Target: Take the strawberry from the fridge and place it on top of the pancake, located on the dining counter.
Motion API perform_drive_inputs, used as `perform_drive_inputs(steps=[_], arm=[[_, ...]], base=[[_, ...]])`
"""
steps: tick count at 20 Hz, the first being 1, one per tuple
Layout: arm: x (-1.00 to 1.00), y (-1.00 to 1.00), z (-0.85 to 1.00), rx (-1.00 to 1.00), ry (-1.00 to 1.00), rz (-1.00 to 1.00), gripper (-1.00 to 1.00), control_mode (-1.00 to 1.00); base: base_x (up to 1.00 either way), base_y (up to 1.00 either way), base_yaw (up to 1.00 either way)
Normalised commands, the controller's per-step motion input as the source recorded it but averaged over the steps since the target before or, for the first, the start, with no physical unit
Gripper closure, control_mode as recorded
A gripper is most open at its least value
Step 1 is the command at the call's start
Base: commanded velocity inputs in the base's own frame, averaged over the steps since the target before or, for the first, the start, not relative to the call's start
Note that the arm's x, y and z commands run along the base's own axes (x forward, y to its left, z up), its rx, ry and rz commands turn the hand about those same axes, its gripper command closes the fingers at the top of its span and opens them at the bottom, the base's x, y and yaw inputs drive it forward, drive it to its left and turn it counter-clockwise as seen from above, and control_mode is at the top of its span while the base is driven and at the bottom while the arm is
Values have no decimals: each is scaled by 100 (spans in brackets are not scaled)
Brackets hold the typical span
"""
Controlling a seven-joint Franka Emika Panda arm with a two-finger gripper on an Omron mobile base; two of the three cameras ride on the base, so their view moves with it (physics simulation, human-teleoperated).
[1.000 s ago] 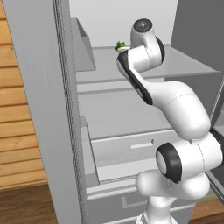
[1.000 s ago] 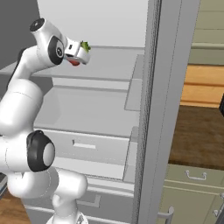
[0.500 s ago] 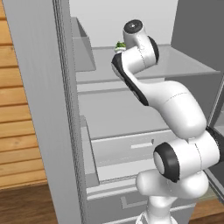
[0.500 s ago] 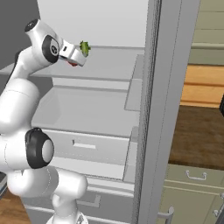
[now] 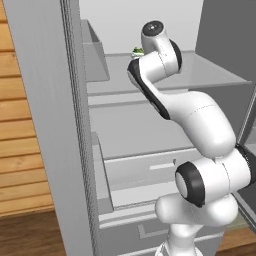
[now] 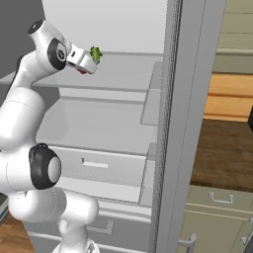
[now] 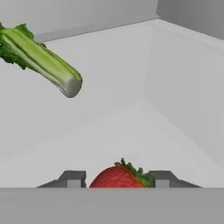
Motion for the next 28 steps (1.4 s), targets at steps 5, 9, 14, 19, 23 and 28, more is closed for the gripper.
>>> perform_drive_inputs(steps=[5, 9, 14, 19, 23, 28], arm=[[-12, -13, -1, 2, -6, 41, 100, -100], [-50, -20, 0, 1, -4, 48, 100, -100], [-93, -4, 0, 0, 1, 19, 100, -100], [-98, 28, -4, -2, 0, 6, 100, -100], [-100, 0, -12, 0, 0, -8, 100, -100], [-100, -34, -40, 0, 0, -16, 100, -100]], base=[[0, 0, 0], [0, 0, 0], [0, 0, 0], [0, 0, 0], [0, 0, 0], [0, 0, 0]])
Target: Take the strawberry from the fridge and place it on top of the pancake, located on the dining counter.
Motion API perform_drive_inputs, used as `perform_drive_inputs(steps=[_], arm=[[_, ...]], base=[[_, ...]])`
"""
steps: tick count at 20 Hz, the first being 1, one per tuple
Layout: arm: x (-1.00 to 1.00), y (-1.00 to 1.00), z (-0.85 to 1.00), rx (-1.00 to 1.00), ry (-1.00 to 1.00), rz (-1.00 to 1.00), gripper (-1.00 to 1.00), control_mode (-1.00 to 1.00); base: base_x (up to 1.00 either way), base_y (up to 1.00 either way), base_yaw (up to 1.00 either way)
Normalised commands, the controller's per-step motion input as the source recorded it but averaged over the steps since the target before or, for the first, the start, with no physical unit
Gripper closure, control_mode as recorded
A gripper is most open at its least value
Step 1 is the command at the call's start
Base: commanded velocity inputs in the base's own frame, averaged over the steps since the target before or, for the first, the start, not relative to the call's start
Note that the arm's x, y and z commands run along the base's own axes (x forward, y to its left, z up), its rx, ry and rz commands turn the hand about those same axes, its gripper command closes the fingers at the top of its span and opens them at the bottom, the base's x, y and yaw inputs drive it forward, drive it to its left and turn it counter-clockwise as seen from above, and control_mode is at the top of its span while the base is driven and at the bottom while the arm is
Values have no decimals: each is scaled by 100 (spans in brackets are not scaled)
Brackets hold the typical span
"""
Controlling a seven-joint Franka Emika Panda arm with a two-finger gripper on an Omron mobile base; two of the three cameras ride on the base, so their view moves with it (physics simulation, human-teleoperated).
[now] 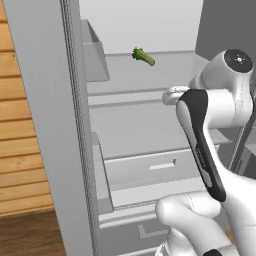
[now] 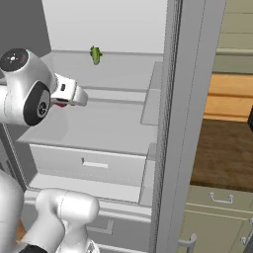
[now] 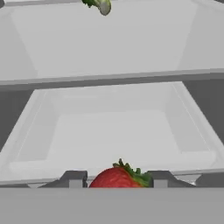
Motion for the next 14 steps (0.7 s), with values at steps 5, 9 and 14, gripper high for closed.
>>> perform_drive_inputs(steps=[5, 9, 14], arm=[[-64, -26, -59, 0, 1, -9, 100, -100], [-16, 0, -75, -1, 8, 0, 100, -100], [-17, 0, -77, 0, 13, 0, 100, -100]], base=[[0, 0, 0], [0, 0, 0], [0, 0, 0]])
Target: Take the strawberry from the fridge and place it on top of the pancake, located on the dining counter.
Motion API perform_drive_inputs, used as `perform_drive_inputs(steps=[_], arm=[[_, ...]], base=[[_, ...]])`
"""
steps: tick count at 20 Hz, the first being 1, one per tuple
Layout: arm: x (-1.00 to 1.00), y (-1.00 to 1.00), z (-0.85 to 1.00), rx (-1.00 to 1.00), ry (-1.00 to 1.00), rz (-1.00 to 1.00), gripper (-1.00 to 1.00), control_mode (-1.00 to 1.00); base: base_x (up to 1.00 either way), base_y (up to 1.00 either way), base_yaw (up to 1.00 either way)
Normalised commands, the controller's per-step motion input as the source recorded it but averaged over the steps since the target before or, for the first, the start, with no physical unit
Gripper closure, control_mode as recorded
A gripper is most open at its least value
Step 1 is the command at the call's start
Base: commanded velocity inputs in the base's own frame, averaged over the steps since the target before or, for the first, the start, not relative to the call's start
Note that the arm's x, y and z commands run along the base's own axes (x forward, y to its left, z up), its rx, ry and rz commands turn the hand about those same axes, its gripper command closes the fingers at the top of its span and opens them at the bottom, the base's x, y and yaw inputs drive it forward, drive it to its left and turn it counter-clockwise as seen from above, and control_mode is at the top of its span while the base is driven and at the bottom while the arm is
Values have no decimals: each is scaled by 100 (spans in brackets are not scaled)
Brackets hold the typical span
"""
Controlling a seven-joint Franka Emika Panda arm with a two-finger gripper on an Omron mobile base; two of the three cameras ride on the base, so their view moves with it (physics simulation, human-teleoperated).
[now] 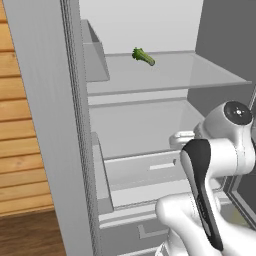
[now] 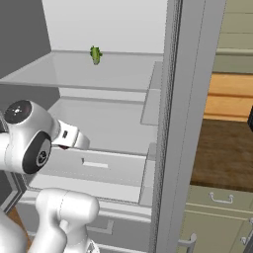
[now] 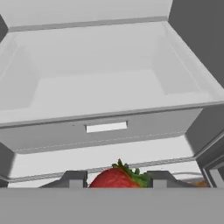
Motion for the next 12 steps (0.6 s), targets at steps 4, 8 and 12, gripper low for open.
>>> perform_drive_inputs(steps=[4, 8, 12], arm=[[-12, 0, -42, 0, 6, 0, 100, -100], [0, 0, -3, 0, 0, 0, 100, -100], [0, 0, 0, 0, 0, 0, 100, -100]], base=[[0, 0, 0], [0, 0, 0], [0, 0, 0]])
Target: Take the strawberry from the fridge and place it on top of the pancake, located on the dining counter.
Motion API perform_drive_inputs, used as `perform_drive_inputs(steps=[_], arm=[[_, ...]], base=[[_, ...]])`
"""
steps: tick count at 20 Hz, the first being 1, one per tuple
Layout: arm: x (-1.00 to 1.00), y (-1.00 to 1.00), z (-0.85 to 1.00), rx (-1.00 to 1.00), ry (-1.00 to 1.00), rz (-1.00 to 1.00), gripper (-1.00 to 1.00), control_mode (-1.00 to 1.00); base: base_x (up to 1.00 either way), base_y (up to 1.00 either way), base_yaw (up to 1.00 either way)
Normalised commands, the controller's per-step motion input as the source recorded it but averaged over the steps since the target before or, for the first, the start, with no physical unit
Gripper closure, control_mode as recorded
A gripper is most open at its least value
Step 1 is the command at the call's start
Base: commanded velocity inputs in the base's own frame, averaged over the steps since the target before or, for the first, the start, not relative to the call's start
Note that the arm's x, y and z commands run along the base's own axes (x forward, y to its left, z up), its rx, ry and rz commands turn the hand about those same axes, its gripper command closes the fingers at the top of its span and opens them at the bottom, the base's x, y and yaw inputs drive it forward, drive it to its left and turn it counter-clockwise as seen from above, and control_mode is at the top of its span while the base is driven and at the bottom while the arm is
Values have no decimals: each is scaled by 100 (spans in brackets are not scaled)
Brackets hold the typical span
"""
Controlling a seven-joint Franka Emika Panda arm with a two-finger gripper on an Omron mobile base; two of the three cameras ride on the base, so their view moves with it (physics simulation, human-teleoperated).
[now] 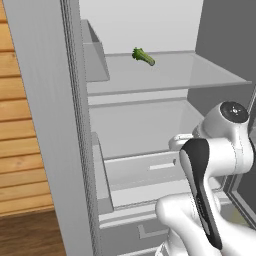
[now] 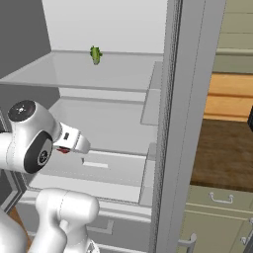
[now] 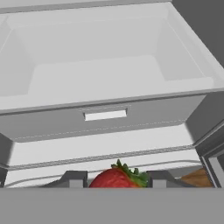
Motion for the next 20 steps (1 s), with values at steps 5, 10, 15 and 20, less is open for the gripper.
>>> perform_drive_inputs(steps=[5, 10, 15, 20], arm=[[0, 0, 0, 0, 0, 0, 100, 100], [0, 0, 0, 0, 0, 0, 100, 100], [0, 0, 0, 0, 0, 0, 100, 100], [0, 0, 0, 0, 0, 0, 100, 100]], base=[[-1, 1, 6], [-33, 2, 28], [-57, 0, 31], [-59, -1, 43]])
